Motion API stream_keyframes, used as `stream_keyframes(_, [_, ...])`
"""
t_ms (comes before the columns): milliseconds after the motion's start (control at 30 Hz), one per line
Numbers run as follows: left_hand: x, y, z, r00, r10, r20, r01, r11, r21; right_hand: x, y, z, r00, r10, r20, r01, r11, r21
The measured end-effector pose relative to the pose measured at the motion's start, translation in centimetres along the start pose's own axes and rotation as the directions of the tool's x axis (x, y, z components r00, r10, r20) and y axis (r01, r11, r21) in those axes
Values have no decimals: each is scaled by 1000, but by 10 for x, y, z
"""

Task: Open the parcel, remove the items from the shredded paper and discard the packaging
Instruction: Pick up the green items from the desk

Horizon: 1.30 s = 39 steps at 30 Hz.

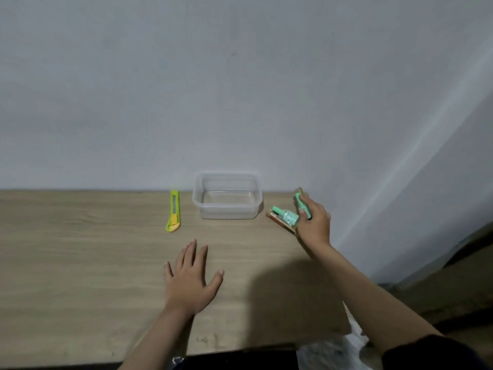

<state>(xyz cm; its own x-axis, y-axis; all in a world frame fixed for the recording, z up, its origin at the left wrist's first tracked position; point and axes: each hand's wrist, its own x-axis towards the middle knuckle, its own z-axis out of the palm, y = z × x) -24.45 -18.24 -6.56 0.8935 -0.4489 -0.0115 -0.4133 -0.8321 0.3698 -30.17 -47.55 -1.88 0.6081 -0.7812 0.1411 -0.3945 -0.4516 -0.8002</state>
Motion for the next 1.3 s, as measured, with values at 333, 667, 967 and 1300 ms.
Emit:
stream_keyframes(333, [0,2,-1,1000,-20,-11,20,1000,-11,21,10,15,918,-82,387,204,937,-284])
stream_keyframes(667, [0,2,-2,1000,-14,19,14,1000,-17,8,7,21,959,-153,239,183,977,-107])
stream_keyframes(967, [0,0,-2,1000,-15,17,15,1000,-16,14,-74,8,903,-375,209,346,924,165])
stream_keyframes(1300, [1,2,-2,999,-26,30,27,1000,-14,72,-126,89,659,-296,691,421,907,-14])
